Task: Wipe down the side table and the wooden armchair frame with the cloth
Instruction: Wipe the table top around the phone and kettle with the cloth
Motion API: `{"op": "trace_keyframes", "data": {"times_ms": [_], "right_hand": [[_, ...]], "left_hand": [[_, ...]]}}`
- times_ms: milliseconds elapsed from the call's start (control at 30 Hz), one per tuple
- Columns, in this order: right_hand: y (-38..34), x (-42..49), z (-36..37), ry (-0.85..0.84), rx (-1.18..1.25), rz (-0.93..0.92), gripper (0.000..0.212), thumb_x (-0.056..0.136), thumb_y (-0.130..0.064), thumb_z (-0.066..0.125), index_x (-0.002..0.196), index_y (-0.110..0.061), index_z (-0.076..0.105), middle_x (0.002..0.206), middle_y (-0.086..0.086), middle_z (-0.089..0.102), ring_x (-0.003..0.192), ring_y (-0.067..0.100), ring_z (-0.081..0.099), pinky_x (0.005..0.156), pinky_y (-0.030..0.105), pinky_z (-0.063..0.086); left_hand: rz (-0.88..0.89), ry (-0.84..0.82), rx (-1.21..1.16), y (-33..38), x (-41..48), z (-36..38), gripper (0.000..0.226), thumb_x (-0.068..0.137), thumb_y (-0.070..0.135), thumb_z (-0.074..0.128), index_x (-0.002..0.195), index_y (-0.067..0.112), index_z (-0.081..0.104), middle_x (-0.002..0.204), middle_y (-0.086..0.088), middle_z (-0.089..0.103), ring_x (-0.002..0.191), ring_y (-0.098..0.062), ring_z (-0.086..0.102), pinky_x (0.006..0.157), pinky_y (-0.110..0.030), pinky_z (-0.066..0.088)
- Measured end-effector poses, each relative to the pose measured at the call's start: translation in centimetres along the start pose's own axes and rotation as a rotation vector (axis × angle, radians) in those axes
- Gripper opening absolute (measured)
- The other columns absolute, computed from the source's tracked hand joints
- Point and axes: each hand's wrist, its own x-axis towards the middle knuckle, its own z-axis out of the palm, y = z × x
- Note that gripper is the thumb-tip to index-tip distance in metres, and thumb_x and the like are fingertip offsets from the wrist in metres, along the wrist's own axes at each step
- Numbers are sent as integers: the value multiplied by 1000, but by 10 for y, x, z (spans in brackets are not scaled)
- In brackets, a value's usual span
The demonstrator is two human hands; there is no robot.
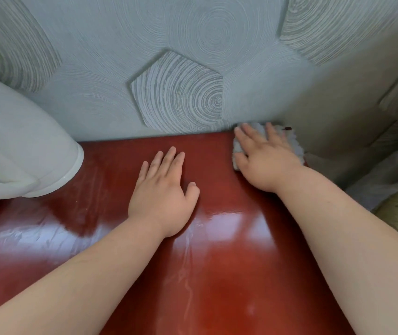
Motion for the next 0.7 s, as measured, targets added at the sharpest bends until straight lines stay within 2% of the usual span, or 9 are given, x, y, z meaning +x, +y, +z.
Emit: {"op": "trace_keyframes", "data": {"times_ms": [100, 167, 267, 367, 467, 533, 567, 633, 700], "right_hand": [[34, -2, -1, -10, 21, 124, 69, 98, -55, 24, 161, -31, 8, 169, -11, 1, 154, 38, 0, 124, 54, 2], [42, 0, -2, -29, 50, 160, 73, 96, -57, 19, 161, -24, 7, 170, -4, 0, 155, 32, 4, 124, 49, 6], [39, -9, -6, -12, 70, 191, 70, 103, -50, 25, 161, -15, 7, 170, 3, 1, 153, 34, 12, 122, 42, 15], [27, -50, -14, -29, 18, 157, 64, 108, -38, 25, 160, -5, 6, 169, 11, 2, 153, 32, 9, 120, 40, 14], [18, -101, -6, -26, -75, 78, 68, 103, -34, 6, 154, 9, 21, 164, 27, 14, 153, 37, 10, 118, 52, 19], [17, -130, 8, -98, -190, 64, 74, 99, -33, 2, 148, 14, 31, 159, 32, 24, 151, 45, 15, 116, 61, 21], [16, -142, 17, -131, -209, 81, 75, 99, -35, 1, 150, 13, 27, 160, 31, 23, 151, 45, 15, 117, 62, 19], [9, -160, 25, -167, -195, 118, 79, 97, -45, -4, 157, 2, 12, 167, 20, 9, 153, 42, 6, 120, 57, 12], [7, -162, 19, -129, -75, 110, 75, 98, -52, 4, 161, -10, 4, 170, 9, -1, 154, 38, 0, 123, 52, 8]], "left_hand": [[-4, 3, -2, 1, 0, 0, 78, 92, 56, 24, 164, 28, 15, 174, 8, 7, 160, -14, 1, 129, -42, 1], [-4, 0, -2, 0, 0, 0, 78, 92, 56, 24, 164, 28, 15, 174, 8, 7, 160, -14, 1, 129, -42, 0], [-9, -6, 3, 0, 0, 1, 75, 95, 55, 27, 164, 29, 14, 174, 9, 6, 159, -14, 0, 129, -42, 0], [-7, -11, 4, 0, 0, 1, 74, 96, 55, 28, 165, 28, 14, 174, 8, 6, 160, -15, 0, 129, -42, 0], [-8, -17, 2, 0, 0, -1, 73, 98, 54, 29, 165, 27, 15, 174, 7, 7, 160, -16, 1, 129, -42, 0], [-8, -17, -3, 0, -1, -2, 73, 98, 54, 29, 165, 27, 16, 174, 6, 8, 160, -17, 2, 129, -43, 1], [-6, -14, -9, 0, -1, -2, 73, 97, 54, 29, 164, 27, 18, 174, 6, 9, 160, -17, 3, 129, -43, 1], [-4, -6, -23, 1, -2, -3, 73, 97, 54, 30, 164, 27, 22, 173, 5, 13, 160, -18, 6, 129, -44, 3], [-7, 1, -41, 2, -4, -5, 71, 97, 54, 33, 162, 27, 27, 172, 4, 17, 159, -18, 9, 129, -44, 4]]}}
